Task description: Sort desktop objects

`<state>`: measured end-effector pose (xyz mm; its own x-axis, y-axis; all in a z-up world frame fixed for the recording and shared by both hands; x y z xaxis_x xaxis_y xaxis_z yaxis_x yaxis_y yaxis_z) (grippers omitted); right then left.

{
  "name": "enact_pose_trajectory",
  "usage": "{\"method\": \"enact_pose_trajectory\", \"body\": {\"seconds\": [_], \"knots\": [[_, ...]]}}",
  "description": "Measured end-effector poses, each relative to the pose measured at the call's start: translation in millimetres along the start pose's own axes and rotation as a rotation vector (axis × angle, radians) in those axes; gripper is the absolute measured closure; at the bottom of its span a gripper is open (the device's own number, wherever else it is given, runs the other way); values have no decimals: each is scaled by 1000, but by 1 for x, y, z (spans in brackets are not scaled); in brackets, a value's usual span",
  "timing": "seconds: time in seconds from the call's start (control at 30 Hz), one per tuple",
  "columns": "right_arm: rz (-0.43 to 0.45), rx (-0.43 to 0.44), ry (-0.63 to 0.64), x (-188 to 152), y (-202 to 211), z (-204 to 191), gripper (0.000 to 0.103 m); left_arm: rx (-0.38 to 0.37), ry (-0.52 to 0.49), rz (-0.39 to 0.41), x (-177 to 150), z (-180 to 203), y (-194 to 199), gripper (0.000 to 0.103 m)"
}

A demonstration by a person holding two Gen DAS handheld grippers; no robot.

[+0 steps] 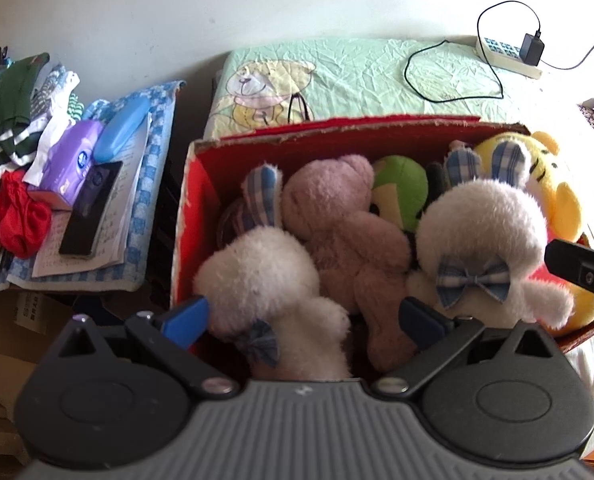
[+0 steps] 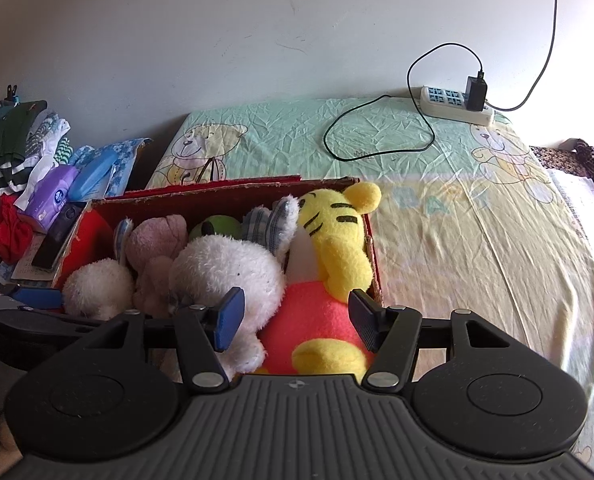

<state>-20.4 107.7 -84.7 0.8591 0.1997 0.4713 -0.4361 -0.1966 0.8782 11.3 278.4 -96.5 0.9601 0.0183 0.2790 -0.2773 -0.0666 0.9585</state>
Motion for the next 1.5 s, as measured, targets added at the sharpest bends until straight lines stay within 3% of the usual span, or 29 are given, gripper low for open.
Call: {"method": "enact_pose_trajectory", "body": {"seconds": [0.3,0.6,0.87,1.5], "knots": [[-14,22,-37,-9,5,4,42,-33,-39,-3,-4,11,8,1],[-18,26,-38,0,12,-5,40,66,-53,41,10,6,28,1],[-65,41,-16,-7,-3,-9,40,48,-27,1,0,8,15,2],[-65,-15,57,8,-18,-2,38,1,72,4,0,5,0,1]]}}
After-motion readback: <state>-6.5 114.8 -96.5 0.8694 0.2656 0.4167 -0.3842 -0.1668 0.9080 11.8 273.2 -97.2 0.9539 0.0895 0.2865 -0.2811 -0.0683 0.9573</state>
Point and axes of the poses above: each gripper's, at about its wrist camera, not at the fingertips, and y roughly against the way its jaws point, z to its right, x to its top, the point moved 9 cm from there along -y, roughly the way its jaws point, and after that the axes turned 13 degrees about -z, right-handed, at the moved point
